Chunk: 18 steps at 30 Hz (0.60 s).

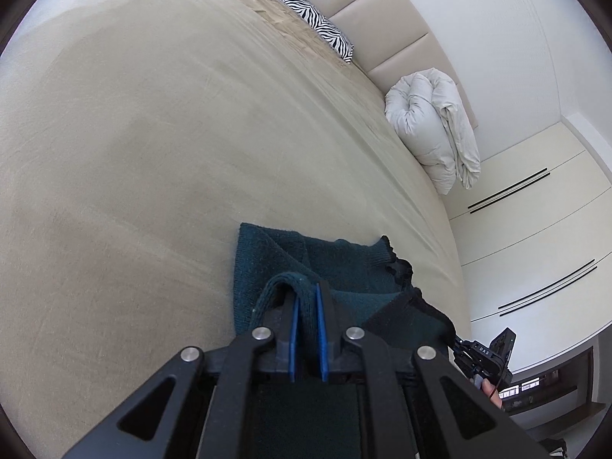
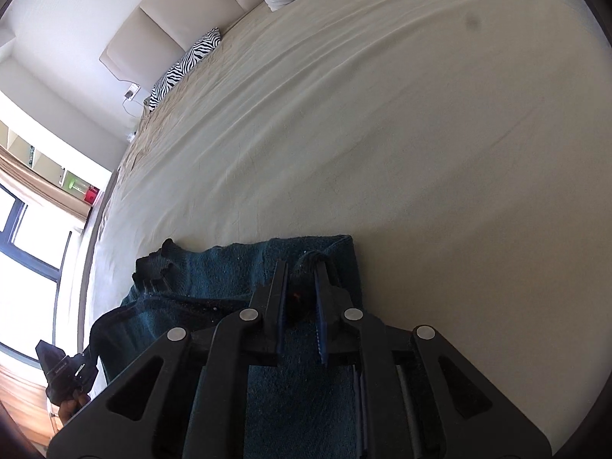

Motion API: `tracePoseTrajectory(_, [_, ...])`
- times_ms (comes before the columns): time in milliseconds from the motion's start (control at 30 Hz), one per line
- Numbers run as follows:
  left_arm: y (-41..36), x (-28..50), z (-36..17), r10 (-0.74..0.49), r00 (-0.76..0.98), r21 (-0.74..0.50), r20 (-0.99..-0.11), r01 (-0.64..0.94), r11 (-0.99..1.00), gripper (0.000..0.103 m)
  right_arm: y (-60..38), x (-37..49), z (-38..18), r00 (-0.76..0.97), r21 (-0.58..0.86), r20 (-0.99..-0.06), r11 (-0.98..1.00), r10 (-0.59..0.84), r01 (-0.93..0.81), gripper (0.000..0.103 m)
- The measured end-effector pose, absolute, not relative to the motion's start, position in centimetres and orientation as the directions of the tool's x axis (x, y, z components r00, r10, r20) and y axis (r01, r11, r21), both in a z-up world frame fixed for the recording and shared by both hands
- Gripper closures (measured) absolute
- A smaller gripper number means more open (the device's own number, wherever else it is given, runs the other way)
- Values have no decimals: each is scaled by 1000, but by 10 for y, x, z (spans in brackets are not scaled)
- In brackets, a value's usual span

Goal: Fold small clothes
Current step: 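Lower the hem onto the collar and open both grippers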

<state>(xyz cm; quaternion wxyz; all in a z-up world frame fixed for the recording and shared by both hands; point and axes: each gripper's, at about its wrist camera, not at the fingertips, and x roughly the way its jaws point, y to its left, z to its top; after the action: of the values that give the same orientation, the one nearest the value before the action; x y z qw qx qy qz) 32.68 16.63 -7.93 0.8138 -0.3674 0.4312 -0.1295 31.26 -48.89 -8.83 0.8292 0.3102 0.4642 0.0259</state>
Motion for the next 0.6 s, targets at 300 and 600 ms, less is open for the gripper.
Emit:
tracePoseTrajectory(300, [180, 291, -73, -450, 640, -658, -623, -119, 743, 42, -498, 281, -70, 652, 529, -711, 811, 264, 249, 37])
tracePoseTrajectory(600, [155, 248, -88, -420, 601, -577, -680, -86, 812, 42, -473, 222, -67, 597, 444, -758, 878, 263, 176, 37])
